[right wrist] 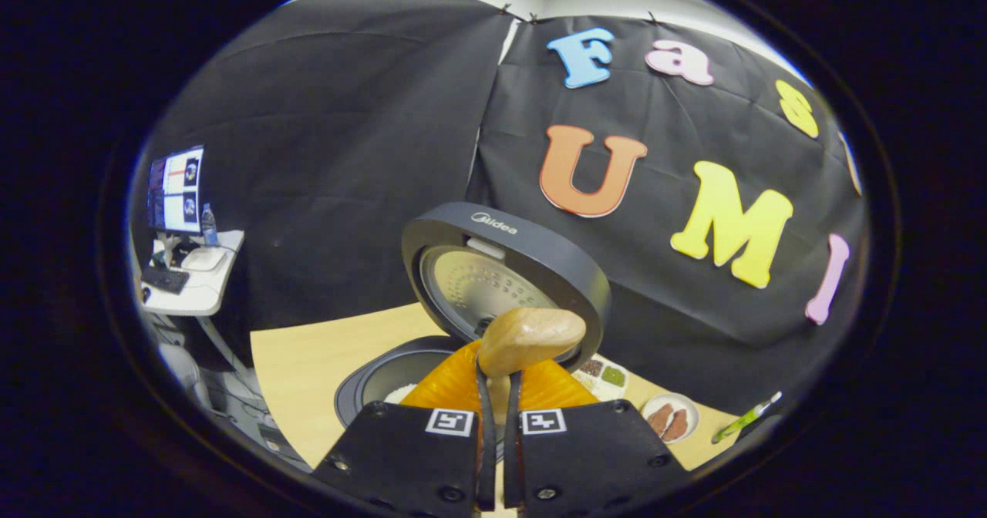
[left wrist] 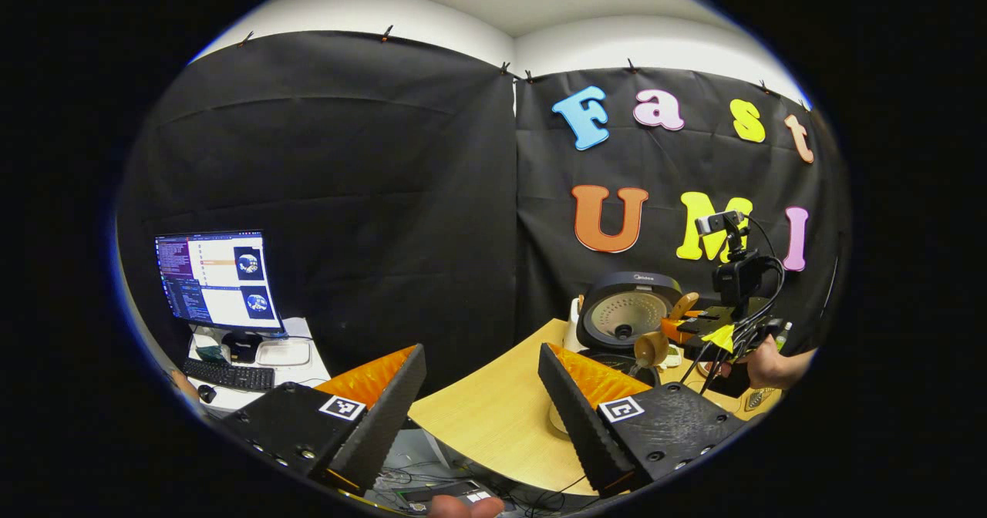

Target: Close the left gripper, press the button to open the rice cooker; take a wooden spoon from the chopstick holder with the right hand, scoop a spoonful of rice and pour it into the rice cooker, then put the wooden spoon back into the chopstick holder.

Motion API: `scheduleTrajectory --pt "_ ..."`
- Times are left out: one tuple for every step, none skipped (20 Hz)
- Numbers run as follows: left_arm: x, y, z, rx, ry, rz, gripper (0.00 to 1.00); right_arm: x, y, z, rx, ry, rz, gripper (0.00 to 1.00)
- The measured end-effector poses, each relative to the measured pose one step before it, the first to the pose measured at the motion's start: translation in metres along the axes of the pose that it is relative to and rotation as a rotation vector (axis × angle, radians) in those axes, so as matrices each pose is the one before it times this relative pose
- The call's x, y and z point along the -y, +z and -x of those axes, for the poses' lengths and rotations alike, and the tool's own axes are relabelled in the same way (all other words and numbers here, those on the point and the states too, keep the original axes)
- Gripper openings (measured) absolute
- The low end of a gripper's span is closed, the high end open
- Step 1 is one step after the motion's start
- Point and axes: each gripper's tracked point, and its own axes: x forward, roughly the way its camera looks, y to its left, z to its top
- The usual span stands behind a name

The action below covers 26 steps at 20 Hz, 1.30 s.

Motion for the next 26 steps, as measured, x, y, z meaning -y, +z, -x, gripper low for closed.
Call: scheduleTrajectory --pt "-0.00159 -0.00073 0.00014 -0.00002 -0.00030 0.00224 0.95 -0.00294 0.00251 0.00214 0.00698 0.00034 0.02576 0.10" --pt "0.00045 0.00054 0.00153 0.00190 -0.00084 0.00293 0.95 -0.00340 0.00321 0.00172 0.00775 -0.00136 0.02912 0.10" --pt "0.00144 0.00050 0.00157 0.00144 -0.00117 0.00291 0.95 -0.00162 0.00205 0.00090 0.00592 -0.00377 0.02995 0.10" --pt "0.00006 0.00022 0.00052 0.00106 -0.00088 0.00239 0.95 -0.00203 0.00184 0.00235 0.00738 -0.00005 0.02047 0.10" --pt "0.00024 -0.00010 -0.00052 0.00125 -0.00130 0.00116 0.95 -0.00272 -0.00021 0.00198 0.00360 0.00553 0.00633 0.10" --pt "-0.00007 0.00044 0.00149 0.00080 -0.00106 0.00125 0.95 -0.00232 0.00000 0.00224 0.00290 0.00931 -0.00765 0.09" --pt "0.00072 -0.00084 0.00041 0.00032 -0.00324 0.00152 0.95 0.00144 0.00116 0.00010 0.00121 0.00791 -0.01891 0.09" --pt "0.00069 -0.00079 0.00026 -0.00006 -0.00385 0.00131 0.95 -0.00007 0.00036 0.00123 -0.00012 0.00615 -0.02618 0.09" --pt "0.00180 0.00002 0.00011 -0.00148 -0.00418 -0.00003 0.95 0.00006 0.00133 0.00229 -0.00088 0.00408 -0.03271 0.09" --pt "0.00193 -0.00074 0.00049 -0.00214 -0.00376 -0.00024 0.95 -0.00132 0.00031 0.00177 -0.00114 0.00627 -0.03827 0.09" --pt "0.00258 0.00000 -0.00011 -0.00045 -0.00737 -0.00145 0.95 0.00010 0.00079 0.00177 -0.00004 0.00747 -0.04212 0.09" --pt "0.00214 -0.00013 0.00126 0.00005 -0.00678 -0.00282 0.95 0.00076 0.00164 0.00290 0.00209 0.00371 -0.04290 0.09" --pt "0.00210 -0.00021 -0.00046 -0.00078 -0.00945 -0.00296 0.95 0.00086 0.00224 0.00568 0.00367 0.00151 -0.04152 0.09" --pt "0.00418 -0.00007 0.00042 -0.00199 -0.01082 -0.00446 0.95 0.00425 0.00218 0.00581 0.00091 0.00096 -0.03879 0.09" --pt "0.00387 -0.00074 -0.00044 -0.00225 -0.01348 -0.00469 0.95 0.00799 -0.00205 0.00633 -0.00281 -0.00148 -0.04058 0.09" --pt "0.00555 0.00133 -0.00157 -0.00007 -0.01625 -0.00311 0.95 0.00740 0.00041 0.00787 -0.00193 -0.00248 -0.04184 0.09" --pt "0.00580 0.00032 -0.00148 0.00048 -0.01943 -0.00235 0.95 0.00869 0.00094 0.00568 0.00038 -0.00504 -0.04463 0.09" --pt "0.00705 0.00159 -0.00142 0.00194 -0.02173 -0.00269 0.95 0.00963 0.00148 0.00888 0.00352 -0.00893 -0.04397 0.09" --pt "0.00747 0.00071 -0.00346 0.00138 -0.02333 -0.00192 0.95 0.01113 0.00301 0.00862 0.00606 -0.01348 -0.04234 0.09" --pt "0.00879 0.00102 -0.00295 0.00185 -0.02684 -0.00097 0.95 0.01126 0.00300 0.01184 0.00772 -0.01784 -0.04044 0.10" --pt "0.00891 0.00063 -0.00305 -0.00001 -0.02896 -0.00166 0.95 0.01297 0.00234 0.01161 0.00824 -0.02304 -0.03323 0.09" --pt "0.01047 -0.00008 -0.00405 -0.00117 -0.02952 -0.00258 0.95 0.01324 0.00186 0.01041 0.01020 -0.02255 -0.02772 0.09" --pt "0.01091 0.00033 -0.00385 -0.00102 -0.03287 -0.00393 0.95 0.01360 0.00341 0.01118 0.01073 -0.02319 -0.02332 0.10" --pt "0.01086 0.00009 -0.00355 -0.00145 -0.02851 -0.00278 1.00 0.01256 0.00230 0.01169 0.01155 -0.02540 -0.01881 0.09" --pt "0.01098 0.00114 -0.00522 0.00038 -0.03572 -0.00452 0.95 0.01513 0.00334 0.01183 0.01187 -0.03002 -0.01142 0.09" --pt "0.00964 0.00031 -0.00412 -0.00043 -0.02810 -0.00454 0.95 0.01822 0.00343 0.01053 0.01509 -0.03553 -0.00740 0.10"
